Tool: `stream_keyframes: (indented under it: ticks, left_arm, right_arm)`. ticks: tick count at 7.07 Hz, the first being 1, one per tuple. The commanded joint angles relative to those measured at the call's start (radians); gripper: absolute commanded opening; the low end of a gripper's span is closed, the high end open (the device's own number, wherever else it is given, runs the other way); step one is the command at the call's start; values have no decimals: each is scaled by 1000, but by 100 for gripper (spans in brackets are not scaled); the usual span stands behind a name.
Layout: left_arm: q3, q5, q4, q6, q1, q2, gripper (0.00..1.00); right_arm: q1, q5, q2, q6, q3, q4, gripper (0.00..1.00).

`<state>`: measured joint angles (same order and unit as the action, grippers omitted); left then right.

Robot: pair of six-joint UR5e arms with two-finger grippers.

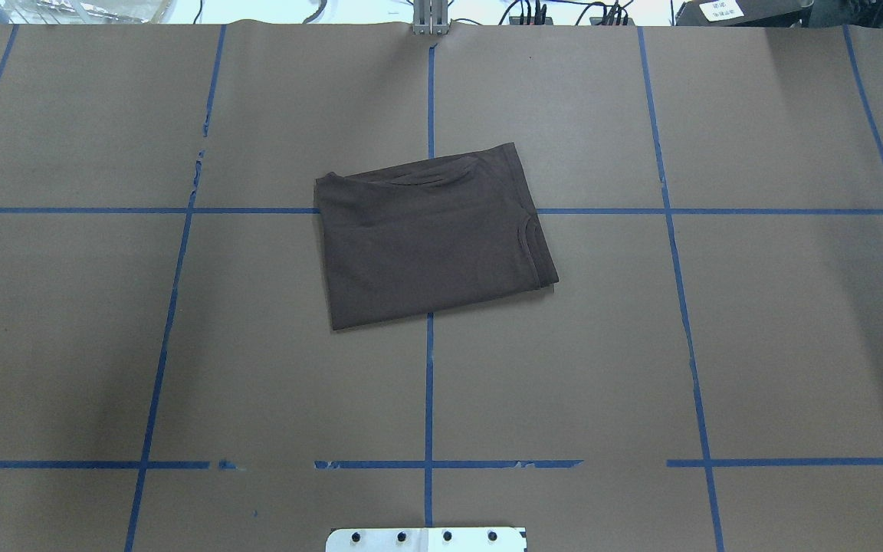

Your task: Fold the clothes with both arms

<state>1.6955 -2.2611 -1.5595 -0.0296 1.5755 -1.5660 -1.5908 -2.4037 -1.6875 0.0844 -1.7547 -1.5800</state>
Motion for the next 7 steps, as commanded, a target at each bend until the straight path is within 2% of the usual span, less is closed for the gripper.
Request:
stream_keyframes:
  ticks: [1, 3, 7]
  left_arm:
    - [3, 1, -1, 4, 1, 0, 100]
    - [7, 2, -4, 69, 1, 6, 100]
    - [3, 0, -4, 68, 1, 4, 100]
  right_arm:
    - [0, -2, -1, 0, 0, 0, 100]
    - [0, -2, -1, 0, 0, 0, 100]
    - [0, -3, -1, 0, -2, 0, 100]
